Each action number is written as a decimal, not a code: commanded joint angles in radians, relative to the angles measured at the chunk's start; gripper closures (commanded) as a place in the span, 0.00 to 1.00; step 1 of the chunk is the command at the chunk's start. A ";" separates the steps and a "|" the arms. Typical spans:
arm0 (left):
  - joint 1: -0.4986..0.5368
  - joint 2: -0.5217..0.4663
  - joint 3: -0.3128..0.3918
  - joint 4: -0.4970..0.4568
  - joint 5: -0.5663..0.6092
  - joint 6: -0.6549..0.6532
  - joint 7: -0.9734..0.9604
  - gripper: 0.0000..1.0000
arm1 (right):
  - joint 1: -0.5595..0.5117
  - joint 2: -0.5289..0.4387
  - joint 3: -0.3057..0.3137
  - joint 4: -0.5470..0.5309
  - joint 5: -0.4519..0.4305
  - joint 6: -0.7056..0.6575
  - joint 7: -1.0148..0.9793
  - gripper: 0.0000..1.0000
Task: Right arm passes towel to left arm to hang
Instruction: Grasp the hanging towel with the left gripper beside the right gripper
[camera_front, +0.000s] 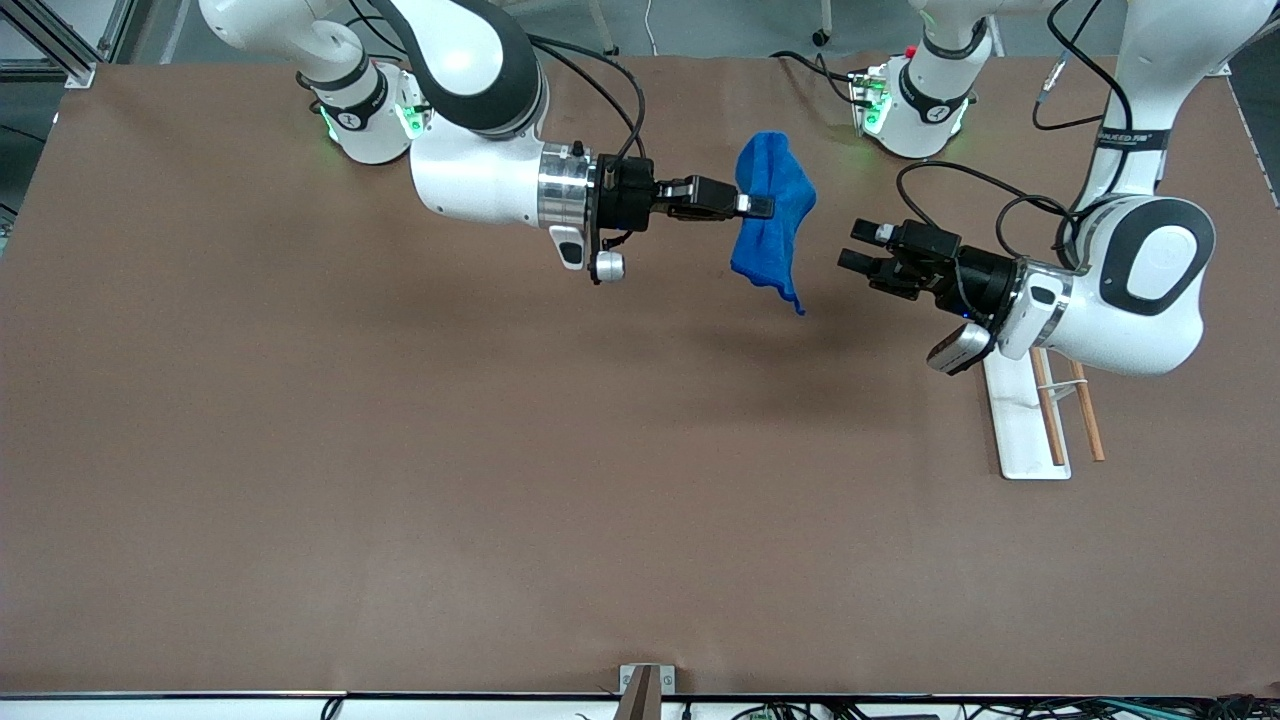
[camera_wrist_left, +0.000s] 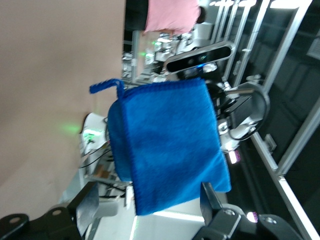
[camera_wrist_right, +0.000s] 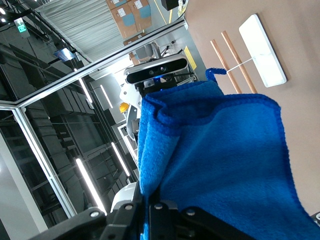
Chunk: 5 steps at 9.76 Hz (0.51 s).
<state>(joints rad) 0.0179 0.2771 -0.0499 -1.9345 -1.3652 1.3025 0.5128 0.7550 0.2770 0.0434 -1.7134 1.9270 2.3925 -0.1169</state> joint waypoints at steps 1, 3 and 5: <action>-0.004 0.016 -0.005 -0.047 -0.055 0.015 0.041 0.15 | 0.024 -0.010 -0.010 -0.003 0.071 0.010 -0.032 0.99; -0.012 0.025 -0.022 -0.052 -0.061 0.035 0.041 0.16 | 0.030 -0.009 -0.010 -0.003 0.133 0.010 -0.093 0.99; -0.013 0.028 -0.060 -0.075 -0.090 0.088 0.059 0.19 | 0.046 -0.007 -0.010 0.000 0.196 0.010 -0.134 0.99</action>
<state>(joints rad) 0.0101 0.2850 -0.0859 -1.9748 -1.4301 1.3416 0.5291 0.7817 0.2769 0.0433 -1.7122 2.0619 2.3934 -0.2039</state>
